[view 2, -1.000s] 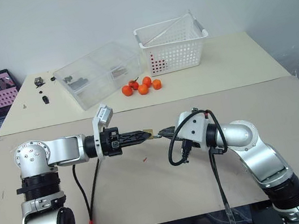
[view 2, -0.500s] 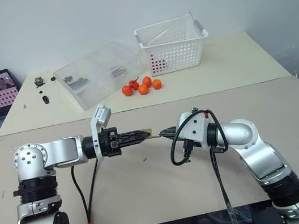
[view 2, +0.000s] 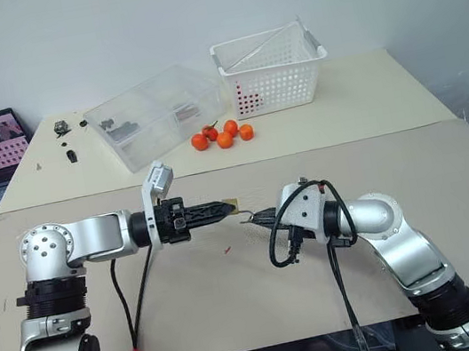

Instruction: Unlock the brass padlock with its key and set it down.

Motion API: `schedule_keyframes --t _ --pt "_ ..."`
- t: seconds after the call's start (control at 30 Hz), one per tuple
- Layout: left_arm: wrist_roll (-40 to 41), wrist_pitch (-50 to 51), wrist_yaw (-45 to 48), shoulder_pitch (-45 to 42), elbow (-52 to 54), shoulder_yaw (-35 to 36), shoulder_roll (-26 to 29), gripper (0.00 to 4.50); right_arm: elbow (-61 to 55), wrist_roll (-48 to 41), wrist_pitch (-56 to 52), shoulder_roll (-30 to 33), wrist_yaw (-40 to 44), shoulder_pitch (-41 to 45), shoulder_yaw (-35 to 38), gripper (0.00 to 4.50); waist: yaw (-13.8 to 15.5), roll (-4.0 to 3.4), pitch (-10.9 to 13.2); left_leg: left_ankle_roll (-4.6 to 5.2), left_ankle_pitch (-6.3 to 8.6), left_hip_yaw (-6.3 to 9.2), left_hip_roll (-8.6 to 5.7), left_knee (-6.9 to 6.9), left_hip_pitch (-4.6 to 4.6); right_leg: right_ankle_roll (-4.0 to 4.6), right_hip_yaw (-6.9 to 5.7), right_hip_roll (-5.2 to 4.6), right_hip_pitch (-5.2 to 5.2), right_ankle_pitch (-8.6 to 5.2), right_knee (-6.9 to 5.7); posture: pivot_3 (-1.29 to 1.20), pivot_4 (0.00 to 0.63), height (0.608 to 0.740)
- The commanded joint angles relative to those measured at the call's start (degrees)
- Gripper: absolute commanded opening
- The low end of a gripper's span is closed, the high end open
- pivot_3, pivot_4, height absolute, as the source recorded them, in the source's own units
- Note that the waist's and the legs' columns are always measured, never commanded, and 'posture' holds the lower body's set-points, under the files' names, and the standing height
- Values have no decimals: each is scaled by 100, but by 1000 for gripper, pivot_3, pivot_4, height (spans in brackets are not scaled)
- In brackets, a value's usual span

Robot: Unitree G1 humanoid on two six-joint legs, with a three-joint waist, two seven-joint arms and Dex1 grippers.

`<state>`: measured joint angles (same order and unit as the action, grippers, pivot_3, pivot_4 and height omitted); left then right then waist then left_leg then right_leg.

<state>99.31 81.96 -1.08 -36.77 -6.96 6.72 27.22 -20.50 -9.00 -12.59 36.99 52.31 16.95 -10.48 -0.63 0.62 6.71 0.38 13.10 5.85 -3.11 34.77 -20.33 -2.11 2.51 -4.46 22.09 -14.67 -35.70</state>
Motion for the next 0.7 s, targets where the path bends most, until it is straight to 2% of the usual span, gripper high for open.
schedule_keyframes --t 0.03,0.17,0.27,0.4,0.47,0.5,0.57,0.63,0.7 --pt "232 -159 34 22 189 -12 136 14 234 91 306 267 24 -109 363 35 0 0 0 0 0 0 0 0 0 0 0 0 0 0 0 0 150 740" --pt "251 -199 81 63 183 -84 230 14 537 -14 553 613 214 -255 614 35 20 0 0 0 0 -1 -4 1 -1 0 -1 -2 -3 0 5 0 150 740" --pt "168 -173 181 70 142 -157 306 14 239 -464 286 686 397 -201 822 778 2 0 0 0 0 -2 -1 -2 -1 0 2 0 -2 0 5 0 150 740" --pt "-14 -135 365 -25 1 -246 327 14 -332 -771 -355 879 586 -158 743 2042 -7 0 0 1 0 -2 6 -3 0 0 2 5 -2 0 5 0 150 740" --pt "-103 -112 472 -84 -67 -284 319 14 -639 -1033 -812 929 579 -75 774 2836 1 0 0 1 0 -1 4 -2 0 0 0 3 -2 0 10 0 150 740" --pt "-153 -105 517 -110 -101 -305 311 14 -761 -1133 -992 958 575 -24 796 3050 3 0 0 1 0 -1 3 -1 -1 0 0 2 -2 0 21 0 150 740" --pt "-287 -76 630 -172 -205 -349 284 14 -990 -1375 -1398 1002 533 107 860 3887 4 0 0 1 0 -1 2 -1 -1 1 0 1 -6 1 42 0 150 740" --pt "-449 -39 737 -243 -329 -399 220 14 -1221 -1646 -1819 1060 487 200 925 4471 13 0 0 1 0 -1 -1 -2 -2 1 0 -1 -7 1 47 0 150 740" --pt "-602 -38 760 -344 -492 -470 43 14 -1464 -1768 -2134 1175 421 184 945 4471 37 -2 -1 1 1 0 0 -2 -3 2 -2 -1 -8 1 53 0 150 740"
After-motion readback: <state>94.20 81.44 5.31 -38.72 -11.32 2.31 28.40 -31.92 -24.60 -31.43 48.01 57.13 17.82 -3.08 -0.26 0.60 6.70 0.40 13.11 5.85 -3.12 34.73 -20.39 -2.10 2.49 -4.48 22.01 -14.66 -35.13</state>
